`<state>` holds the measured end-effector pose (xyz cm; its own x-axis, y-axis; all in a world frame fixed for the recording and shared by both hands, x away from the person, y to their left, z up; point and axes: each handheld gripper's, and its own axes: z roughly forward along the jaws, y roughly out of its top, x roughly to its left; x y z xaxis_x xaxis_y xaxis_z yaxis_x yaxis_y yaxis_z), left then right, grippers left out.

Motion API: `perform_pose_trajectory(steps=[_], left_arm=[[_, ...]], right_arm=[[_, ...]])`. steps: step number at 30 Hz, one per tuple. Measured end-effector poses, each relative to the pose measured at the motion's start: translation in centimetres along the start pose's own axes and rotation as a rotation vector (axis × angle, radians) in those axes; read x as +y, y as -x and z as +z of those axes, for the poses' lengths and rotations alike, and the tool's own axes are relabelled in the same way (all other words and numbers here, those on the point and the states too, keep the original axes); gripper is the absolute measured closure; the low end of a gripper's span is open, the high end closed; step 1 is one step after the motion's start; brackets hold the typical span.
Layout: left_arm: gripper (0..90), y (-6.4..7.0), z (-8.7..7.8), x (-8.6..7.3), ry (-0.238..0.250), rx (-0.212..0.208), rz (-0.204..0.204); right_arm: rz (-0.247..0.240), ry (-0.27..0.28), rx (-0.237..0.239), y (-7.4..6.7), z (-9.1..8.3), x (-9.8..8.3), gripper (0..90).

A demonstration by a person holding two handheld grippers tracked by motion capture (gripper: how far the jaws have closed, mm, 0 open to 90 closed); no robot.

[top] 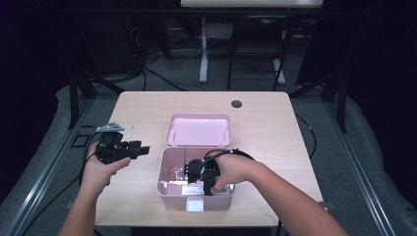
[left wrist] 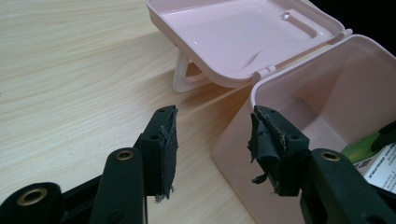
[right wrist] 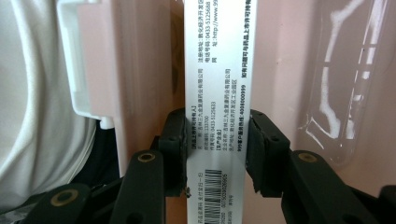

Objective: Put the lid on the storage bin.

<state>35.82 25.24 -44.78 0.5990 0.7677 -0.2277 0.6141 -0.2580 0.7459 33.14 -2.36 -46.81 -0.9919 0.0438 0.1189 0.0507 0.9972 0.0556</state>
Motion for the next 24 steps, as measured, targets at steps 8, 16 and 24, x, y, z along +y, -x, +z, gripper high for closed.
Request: perform_pose_trajectory(steps=[8,16,24], left_arm=[[50.8,-0.01,-0.03,-0.01,0.0,0.0,0.0],[50.8,0.0,-0.08,-0.01,0.003,0.0,-0.003],[50.8,0.06,-0.09,0.0,0.003,-0.001,-0.002]], right_arm=[[0.006,-0.007,0.022,-0.15,0.1,0.13,61.5],[0.007,-0.007,0.007,-0.33,0.02,0.1,61.0],[0.006,-0.013,-0.015,-0.69,-0.79,-0.15,61.0]])
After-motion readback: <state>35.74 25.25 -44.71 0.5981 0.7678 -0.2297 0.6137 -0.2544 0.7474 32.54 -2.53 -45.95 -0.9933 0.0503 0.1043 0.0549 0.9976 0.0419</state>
